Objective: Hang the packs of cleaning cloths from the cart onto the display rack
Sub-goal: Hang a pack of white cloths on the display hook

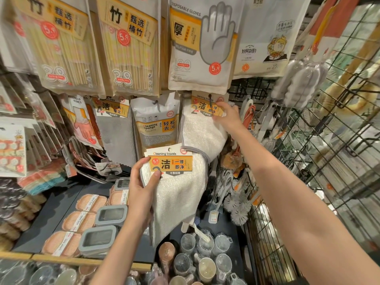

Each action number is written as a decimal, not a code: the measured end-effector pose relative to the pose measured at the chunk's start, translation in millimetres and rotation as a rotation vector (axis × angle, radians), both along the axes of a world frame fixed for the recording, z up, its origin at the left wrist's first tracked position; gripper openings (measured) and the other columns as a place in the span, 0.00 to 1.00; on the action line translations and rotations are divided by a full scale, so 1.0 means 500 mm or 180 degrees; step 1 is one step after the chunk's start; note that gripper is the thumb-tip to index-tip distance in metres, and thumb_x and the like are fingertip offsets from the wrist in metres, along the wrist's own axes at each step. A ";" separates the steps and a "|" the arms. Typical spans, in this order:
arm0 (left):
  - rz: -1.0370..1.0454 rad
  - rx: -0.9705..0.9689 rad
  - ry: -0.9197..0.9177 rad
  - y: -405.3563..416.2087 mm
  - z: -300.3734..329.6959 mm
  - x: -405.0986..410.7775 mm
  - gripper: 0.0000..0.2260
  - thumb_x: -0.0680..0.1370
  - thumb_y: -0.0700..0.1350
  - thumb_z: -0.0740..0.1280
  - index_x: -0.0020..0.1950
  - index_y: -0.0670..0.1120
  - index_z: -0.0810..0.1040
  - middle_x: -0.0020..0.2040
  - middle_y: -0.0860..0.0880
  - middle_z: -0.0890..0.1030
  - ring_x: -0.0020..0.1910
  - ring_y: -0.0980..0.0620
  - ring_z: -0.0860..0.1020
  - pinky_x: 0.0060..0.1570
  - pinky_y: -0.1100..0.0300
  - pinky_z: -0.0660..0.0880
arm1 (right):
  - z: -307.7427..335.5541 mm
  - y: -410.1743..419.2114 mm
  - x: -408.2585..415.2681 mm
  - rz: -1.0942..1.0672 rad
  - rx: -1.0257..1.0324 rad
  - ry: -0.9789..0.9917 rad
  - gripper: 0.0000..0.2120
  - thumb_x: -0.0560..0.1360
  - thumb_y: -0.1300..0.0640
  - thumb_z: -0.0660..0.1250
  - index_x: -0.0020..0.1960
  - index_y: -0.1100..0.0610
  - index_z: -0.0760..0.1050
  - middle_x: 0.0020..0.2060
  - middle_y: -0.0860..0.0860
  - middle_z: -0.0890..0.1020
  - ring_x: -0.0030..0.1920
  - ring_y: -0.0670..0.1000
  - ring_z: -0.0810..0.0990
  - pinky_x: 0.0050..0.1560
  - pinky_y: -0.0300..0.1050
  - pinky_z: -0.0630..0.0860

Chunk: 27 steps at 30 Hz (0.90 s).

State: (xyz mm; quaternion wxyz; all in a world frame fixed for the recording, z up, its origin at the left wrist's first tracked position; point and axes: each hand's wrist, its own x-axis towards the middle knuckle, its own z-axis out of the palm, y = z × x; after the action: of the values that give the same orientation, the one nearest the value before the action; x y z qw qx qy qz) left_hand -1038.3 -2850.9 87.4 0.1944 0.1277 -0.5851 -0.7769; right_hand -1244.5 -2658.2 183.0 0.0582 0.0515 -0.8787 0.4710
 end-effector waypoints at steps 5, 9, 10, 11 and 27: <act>-0.0049 0.0009 -0.0005 0.000 0.004 0.008 0.16 0.77 0.38 0.68 0.58 0.56 0.76 0.61 0.49 0.80 0.61 0.47 0.77 0.63 0.43 0.72 | 0.002 0.000 0.010 0.0042 0.0162 -0.0124 0.26 0.75 0.61 0.67 0.71 0.51 0.65 0.70 0.57 0.58 0.70 0.57 0.63 0.64 0.36 0.59; -0.0064 -0.0024 -0.0009 -0.001 0.019 0.009 0.16 0.77 0.39 0.68 0.55 0.60 0.76 0.62 0.50 0.79 0.61 0.48 0.77 0.63 0.44 0.73 | -0.001 0.003 0.023 0.0074 0.0247 -0.0256 0.31 0.75 0.58 0.67 0.74 0.48 0.59 0.74 0.56 0.52 0.74 0.56 0.56 0.72 0.48 0.55; -0.0071 -0.0035 0.0016 -0.004 0.022 0.009 0.16 0.77 0.39 0.68 0.55 0.60 0.76 0.62 0.50 0.79 0.61 0.48 0.77 0.63 0.44 0.73 | -0.004 0.004 0.027 0.0058 0.0237 -0.0240 0.32 0.75 0.57 0.67 0.75 0.48 0.58 0.75 0.56 0.50 0.75 0.56 0.54 0.72 0.48 0.54; -0.0089 -0.0038 0.0038 -0.007 0.024 0.009 0.16 0.77 0.39 0.68 0.56 0.60 0.76 0.62 0.50 0.79 0.61 0.48 0.77 0.64 0.43 0.72 | -0.008 0.007 0.033 0.0026 0.0221 -0.0205 0.32 0.75 0.57 0.68 0.75 0.48 0.58 0.75 0.56 0.49 0.75 0.56 0.53 0.72 0.47 0.53; -0.0346 -0.0090 0.0122 -0.013 0.016 0.023 0.17 0.77 0.38 0.69 0.57 0.60 0.75 0.65 0.45 0.76 0.62 0.46 0.77 0.64 0.41 0.72 | -0.050 -0.018 0.194 0.0221 -0.0143 0.0150 0.21 0.77 0.55 0.66 0.69 0.52 0.68 0.70 0.53 0.60 0.70 0.52 0.62 0.67 0.37 0.57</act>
State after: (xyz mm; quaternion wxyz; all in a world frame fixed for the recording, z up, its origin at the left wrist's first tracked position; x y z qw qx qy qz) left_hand -1026.7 -2857.4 95.3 0.1648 0.0781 -0.5983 -0.7803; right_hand -1147.5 -2667.2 158.2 0.0637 0.0918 -0.8640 0.4910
